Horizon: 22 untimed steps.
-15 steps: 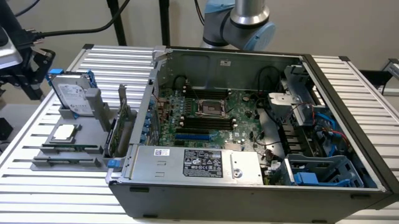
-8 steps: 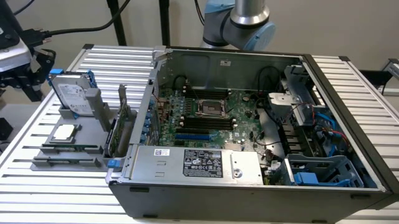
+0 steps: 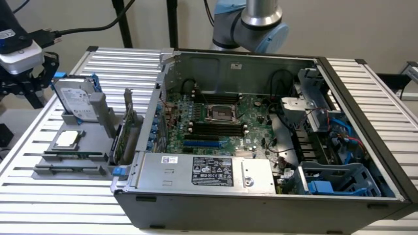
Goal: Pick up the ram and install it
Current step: 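Pick up the ram and move it above insertion slot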
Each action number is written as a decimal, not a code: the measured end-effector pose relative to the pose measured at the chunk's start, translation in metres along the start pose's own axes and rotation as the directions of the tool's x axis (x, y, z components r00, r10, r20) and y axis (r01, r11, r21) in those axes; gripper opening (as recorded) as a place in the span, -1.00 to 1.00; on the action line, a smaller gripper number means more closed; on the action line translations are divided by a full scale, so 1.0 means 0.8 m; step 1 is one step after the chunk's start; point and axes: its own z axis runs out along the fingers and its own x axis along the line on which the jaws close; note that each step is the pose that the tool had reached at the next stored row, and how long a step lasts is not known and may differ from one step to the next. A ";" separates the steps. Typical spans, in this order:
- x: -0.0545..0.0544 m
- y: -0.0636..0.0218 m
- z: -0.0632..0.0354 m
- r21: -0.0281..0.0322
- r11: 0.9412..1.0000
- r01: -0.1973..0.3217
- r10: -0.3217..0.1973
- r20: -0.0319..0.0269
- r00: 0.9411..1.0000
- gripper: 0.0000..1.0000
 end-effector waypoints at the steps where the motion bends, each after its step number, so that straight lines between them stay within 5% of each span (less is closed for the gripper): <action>1: 0.000 0.000 0.001 0.000 1.000 0.018 -0.018 -0.001 1.000 -0.79; 6: 0.000 0.000 0.004 0.002 0.994 0.109 -0.109 -0.005 0.994 -0.79; 12: 0.000 0.000 0.007 0.003 0.977 0.215 -0.215 -0.010 0.976 -0.79; 17: 0.000 0.000 0.011 0.004 0.953 0.304 -0.304 -0.015 0.953 -0.79; 22: 0.000 -0.001 0.014 0.004 0.921 0.389 -0.389 -0.020 0.921 -0.79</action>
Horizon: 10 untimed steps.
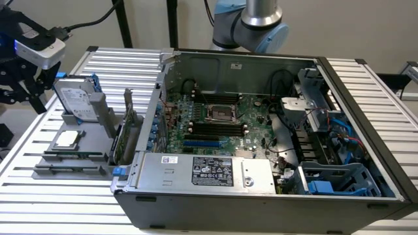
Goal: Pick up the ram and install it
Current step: 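Pick up the ram and move it above insertion slot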
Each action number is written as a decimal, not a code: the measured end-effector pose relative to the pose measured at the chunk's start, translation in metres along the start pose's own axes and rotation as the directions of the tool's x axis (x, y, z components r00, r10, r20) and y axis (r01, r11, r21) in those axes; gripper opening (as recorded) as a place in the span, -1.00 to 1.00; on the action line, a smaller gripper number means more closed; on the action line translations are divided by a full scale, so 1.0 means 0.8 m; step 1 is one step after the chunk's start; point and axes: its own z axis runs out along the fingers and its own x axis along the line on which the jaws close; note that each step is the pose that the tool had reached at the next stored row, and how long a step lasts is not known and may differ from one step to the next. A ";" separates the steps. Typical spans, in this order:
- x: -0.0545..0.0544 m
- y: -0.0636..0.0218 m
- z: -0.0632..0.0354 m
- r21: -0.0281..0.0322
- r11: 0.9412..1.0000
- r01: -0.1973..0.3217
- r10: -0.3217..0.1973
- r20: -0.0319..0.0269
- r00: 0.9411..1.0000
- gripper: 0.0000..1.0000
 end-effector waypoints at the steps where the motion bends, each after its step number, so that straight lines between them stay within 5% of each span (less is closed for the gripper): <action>1: 0.000 0.000 0.001 0.000 1.000 0.018 -0.018 -0.001 1.000 -0.79; 6: 0.000 0.000 0.004 0.002 0.994 0.109 -0.109 -0.005 0.994 -0.79; 10: 0.000 0.000 0.006 0.003 0.984 0.180 -0.180 -0.009 0.984 -0.79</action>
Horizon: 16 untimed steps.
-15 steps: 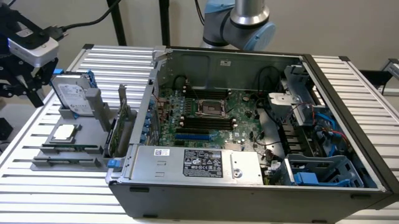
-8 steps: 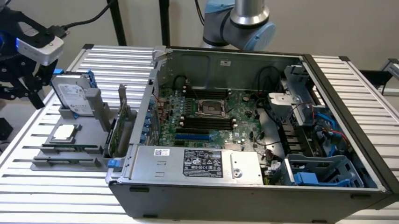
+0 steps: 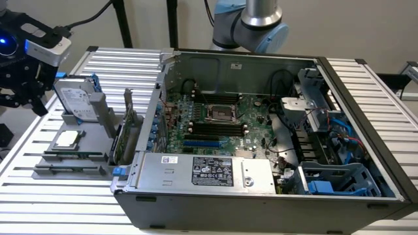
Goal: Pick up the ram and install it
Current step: 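Pick up the ram and move it above insertion slot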
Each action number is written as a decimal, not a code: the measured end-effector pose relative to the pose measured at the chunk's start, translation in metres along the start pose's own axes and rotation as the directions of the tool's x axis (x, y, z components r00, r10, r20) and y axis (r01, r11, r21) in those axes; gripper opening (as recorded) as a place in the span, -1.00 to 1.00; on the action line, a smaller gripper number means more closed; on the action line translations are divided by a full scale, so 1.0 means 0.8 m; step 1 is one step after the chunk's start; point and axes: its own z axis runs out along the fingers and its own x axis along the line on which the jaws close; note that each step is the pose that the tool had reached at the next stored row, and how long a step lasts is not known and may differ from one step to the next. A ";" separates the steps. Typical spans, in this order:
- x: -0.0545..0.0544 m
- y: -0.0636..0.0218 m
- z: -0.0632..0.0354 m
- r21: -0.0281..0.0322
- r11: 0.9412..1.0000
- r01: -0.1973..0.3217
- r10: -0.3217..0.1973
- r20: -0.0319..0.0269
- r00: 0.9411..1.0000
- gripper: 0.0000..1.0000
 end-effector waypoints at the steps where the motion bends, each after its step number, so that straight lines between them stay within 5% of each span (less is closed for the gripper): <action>1: 0.000 0.000 0.001 0.000 1.000 0.019 -0.019 -0.001 1.000 -0.79; 8: 0.000 0.000 0.005 0.002 0.989 0.146 -0.146 -0.007 0.989 -0.79; 16: 0.000 0.000 0.010 0.008 0.958 0.287 -0.287 -0.013 0.958 -0.79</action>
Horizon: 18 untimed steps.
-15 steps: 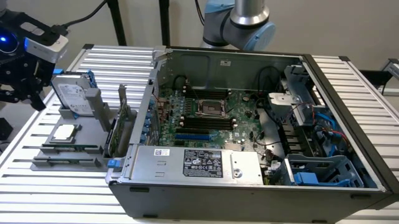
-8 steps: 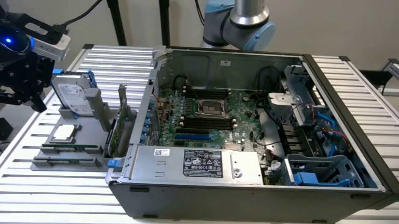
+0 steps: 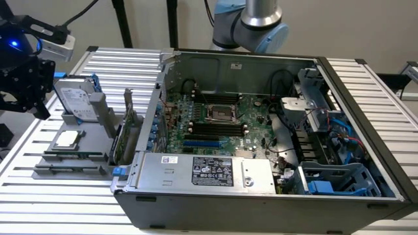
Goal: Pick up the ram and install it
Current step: 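Pick up the ram and move it above insertion slot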
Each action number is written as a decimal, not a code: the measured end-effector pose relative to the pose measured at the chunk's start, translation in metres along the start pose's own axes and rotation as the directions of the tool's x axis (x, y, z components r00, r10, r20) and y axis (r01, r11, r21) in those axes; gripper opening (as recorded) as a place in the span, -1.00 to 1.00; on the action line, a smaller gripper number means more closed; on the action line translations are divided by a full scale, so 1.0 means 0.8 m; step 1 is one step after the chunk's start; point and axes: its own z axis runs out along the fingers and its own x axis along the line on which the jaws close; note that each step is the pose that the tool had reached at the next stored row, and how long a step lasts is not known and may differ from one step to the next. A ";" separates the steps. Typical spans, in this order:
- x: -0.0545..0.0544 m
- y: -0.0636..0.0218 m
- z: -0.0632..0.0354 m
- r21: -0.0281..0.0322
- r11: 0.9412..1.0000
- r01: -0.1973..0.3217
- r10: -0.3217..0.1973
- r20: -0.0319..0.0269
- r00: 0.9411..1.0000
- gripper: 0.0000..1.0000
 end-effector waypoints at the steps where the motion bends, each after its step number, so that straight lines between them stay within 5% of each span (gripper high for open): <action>1: 0.000 0.000 0.001 0.003 1.000 0.019 -0.019 0.000 1.000 -0.79; 10: 0.001 -0.001 0.007 0.039 0.988 0.153 -0.153 0.000 0.988 -0.79; 18: 0.019 0.000 0.021 0.041 0.984 0.175 -0.176 0.020 0.984 -0.79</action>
